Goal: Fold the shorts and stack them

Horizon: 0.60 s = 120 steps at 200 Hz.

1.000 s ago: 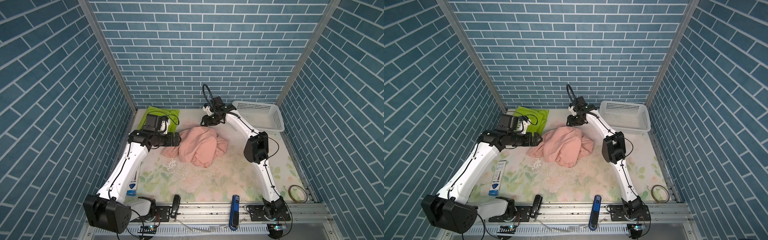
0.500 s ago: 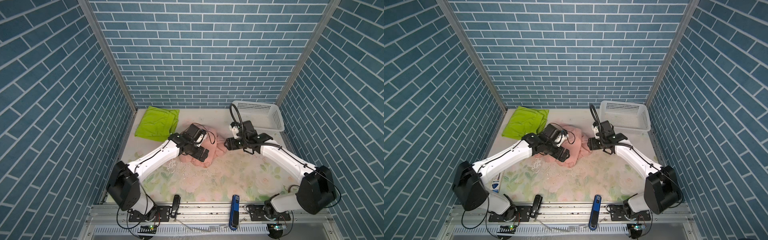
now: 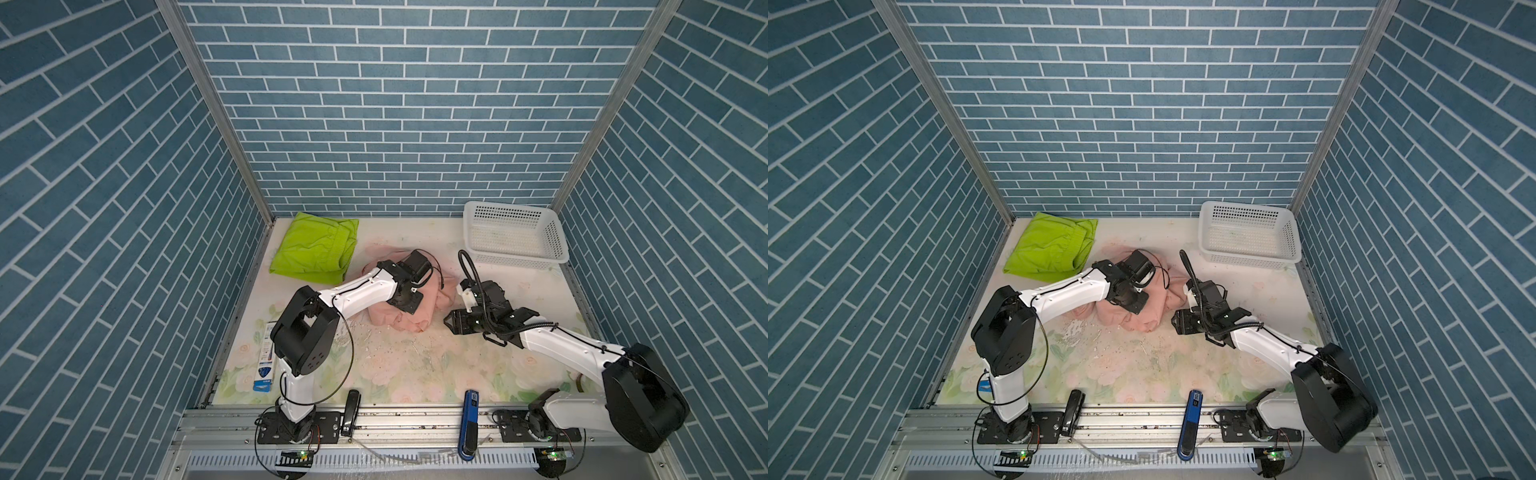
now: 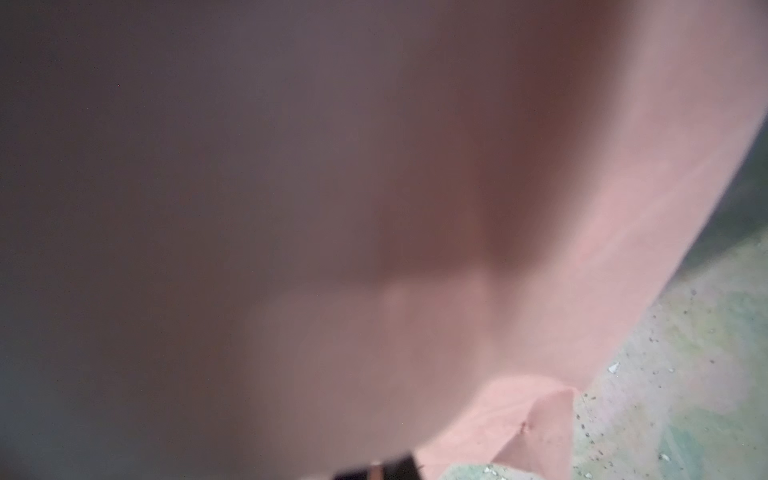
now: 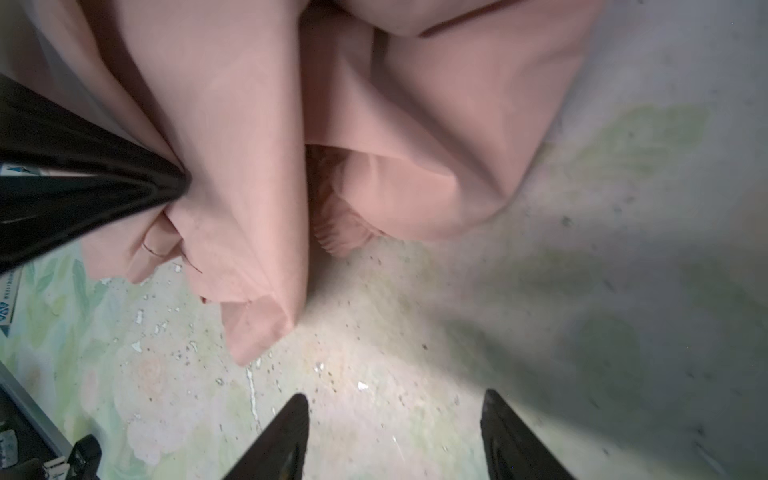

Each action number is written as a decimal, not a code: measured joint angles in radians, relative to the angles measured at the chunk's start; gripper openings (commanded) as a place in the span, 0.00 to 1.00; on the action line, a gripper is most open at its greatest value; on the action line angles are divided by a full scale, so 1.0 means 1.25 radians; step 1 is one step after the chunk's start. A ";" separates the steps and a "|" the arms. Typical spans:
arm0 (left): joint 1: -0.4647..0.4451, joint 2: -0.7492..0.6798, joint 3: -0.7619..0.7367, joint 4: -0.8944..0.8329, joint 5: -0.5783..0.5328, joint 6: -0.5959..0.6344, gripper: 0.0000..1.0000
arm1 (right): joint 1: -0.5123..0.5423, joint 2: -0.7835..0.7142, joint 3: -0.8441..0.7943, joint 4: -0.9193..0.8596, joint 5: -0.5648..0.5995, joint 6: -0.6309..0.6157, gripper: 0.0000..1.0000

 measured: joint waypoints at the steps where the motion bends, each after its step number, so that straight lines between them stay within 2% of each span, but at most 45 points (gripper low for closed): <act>1: 0.001 -0.002 0.001 -0.001 0.000 0.001 0.00 | 0.001 0.003 0.000 0.004 -0.001 0.001 0.67; 31: 0.060 -0.096 0.019 -0.041 -0.005 0.006 0.00 | 0.024 0.095 -0.003 0.121 -0.023 0.043 0.67; 65: 0.135 -0.222 0.052 -0.081 -0.027 0.022 0.00 | 0.028 0.139 -0.027 0.222 -0.004 0.098 0.67; 100: 0.149 -0.271 0.041 -0.099 -0.045 0.033 0.00 | 0.027 0.179 -0.028 0.278 0.024 0.125 0.56; 120: 0.151 -0.272 0.009 -0.106 -0.045 0.032 0.00 | 0.027 0.150 -0.028 0.251 0.051 0.122 0.43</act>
